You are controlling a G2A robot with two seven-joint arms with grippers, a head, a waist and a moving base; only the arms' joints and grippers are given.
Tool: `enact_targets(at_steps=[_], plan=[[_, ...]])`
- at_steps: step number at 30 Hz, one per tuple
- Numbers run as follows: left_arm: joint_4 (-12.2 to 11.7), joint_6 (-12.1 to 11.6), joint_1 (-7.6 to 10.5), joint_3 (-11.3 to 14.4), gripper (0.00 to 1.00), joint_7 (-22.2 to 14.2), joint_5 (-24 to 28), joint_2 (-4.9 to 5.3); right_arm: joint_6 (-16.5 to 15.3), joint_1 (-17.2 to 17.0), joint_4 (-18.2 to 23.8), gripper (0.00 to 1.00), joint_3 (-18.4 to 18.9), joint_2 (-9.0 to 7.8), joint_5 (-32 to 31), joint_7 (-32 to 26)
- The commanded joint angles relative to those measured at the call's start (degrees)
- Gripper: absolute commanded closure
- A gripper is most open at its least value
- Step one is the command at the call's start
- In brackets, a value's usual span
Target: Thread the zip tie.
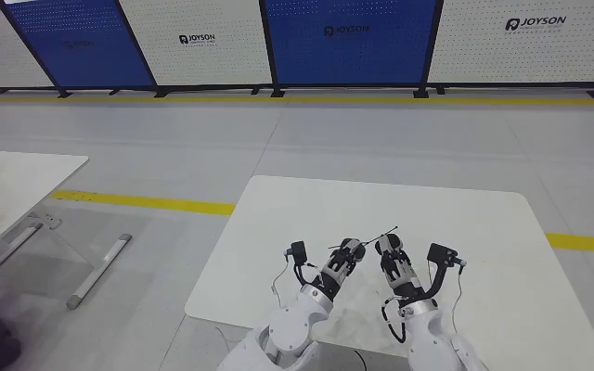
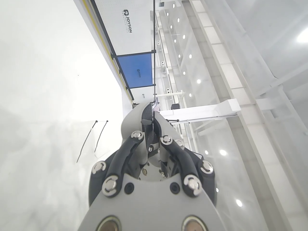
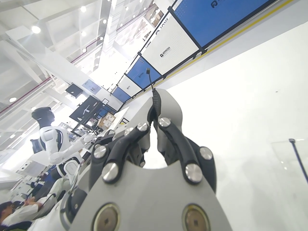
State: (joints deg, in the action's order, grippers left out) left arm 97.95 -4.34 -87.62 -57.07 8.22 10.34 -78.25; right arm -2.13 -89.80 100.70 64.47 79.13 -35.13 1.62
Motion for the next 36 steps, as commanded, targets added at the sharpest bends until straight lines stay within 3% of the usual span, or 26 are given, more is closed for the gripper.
enact_targets(at_steps=[1,13,15,16,19,25,26,27,29,36], plan=[[0.2,0.1,0.01,0.0,1.00,0.0,0.0,-0.01,0.0,0.0,0.0,1.00,0.0,-0.03,-0.3,-0.3],[0.4,0.5,0.09,0.1,1.00,-0.3,-0.6,-0.07,-0.2,0.3,0.0,1.00,-0.1,-0.16,-0.9,-2.7],[0.4,0.5,0.10,0.0,1.00,-0.3,-0.6,-0.08,-0.3,0.2,0.1,0.87,0.0,-0.18,-0.8,-2.7],[0.4,0.5,0.10,0.0,1.00,-0.3,-0.6,-0.08,-0.3,0.1,0.1,0.74,0.0,-0.19,-0.9,-2.7],[0.3,0.6,0.14,0.0,1.00,-0.8,-0.3,-0.08,0.0,0.1,0.2,0.71,0.1,-0.20,-0.9,-2.9],[0.1,0.6,-0.01,-0.2,1.00,-1.0,-0.4,-0.06,0.3,0.2,0.3,0.74,0.0,-0.18,-1.0,-2.8],[0.1,0.6,-0.05,-0.2,1.00,-1.0,-0.5,-0.06,0.3,0.2,0.3,0.83,0.0,-0.18,-1.0,-2.7],[0.1,0.6,-0.09,-0.2,1.00,-1.0,-0.5,-0.05,0.4,0.2,0.3,0.84,0.0,-0.17,-1.0,-2.5],[0.1,0.6,-0.16,-0.2,1.00,-1.0,-0.6,-0.04,0.4,0.2,0.3,1.00,0.0,-0.16,-1.0,-2.2],[0.3,0.5,-0.32,-0.4,1.00,-1.2,-0.8,-0.02,0.5,0.2,0.2,1.00,0.0,-0.12,-1.1,-1.6]])
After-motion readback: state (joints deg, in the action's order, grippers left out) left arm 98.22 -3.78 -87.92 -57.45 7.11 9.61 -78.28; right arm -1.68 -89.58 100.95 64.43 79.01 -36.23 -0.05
